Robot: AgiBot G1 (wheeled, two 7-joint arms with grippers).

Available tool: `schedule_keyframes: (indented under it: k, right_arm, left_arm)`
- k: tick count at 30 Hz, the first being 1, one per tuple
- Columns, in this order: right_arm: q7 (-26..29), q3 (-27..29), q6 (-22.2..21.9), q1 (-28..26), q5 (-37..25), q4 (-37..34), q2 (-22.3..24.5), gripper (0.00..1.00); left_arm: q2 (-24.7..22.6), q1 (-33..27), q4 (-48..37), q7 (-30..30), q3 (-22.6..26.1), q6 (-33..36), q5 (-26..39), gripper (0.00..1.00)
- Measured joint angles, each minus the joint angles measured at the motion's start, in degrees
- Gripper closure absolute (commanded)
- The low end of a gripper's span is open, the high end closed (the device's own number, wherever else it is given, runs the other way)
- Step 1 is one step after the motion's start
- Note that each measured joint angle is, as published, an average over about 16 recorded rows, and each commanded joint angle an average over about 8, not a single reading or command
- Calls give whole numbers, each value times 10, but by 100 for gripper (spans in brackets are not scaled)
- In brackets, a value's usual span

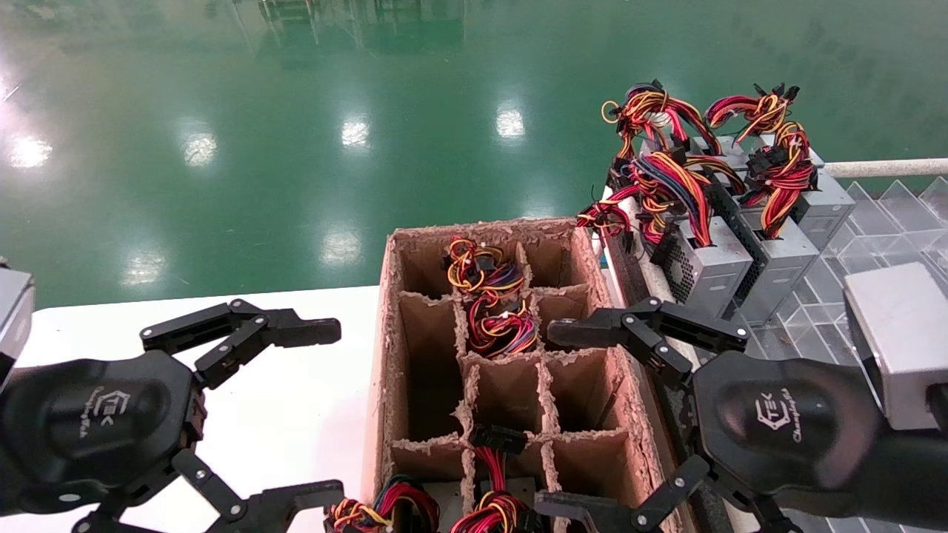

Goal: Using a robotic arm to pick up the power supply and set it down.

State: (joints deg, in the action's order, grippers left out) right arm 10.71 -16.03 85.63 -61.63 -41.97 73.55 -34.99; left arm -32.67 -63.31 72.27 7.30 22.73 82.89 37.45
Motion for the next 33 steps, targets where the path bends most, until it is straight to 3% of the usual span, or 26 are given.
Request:
schedule_keyframes:
  k: [33]
  right_arm:
    - [0, 0, 0, 0, 0, 0, 0, 0]
  left_arm:
    - [0, 0, 0, 0, 0, 0, 0, 0]
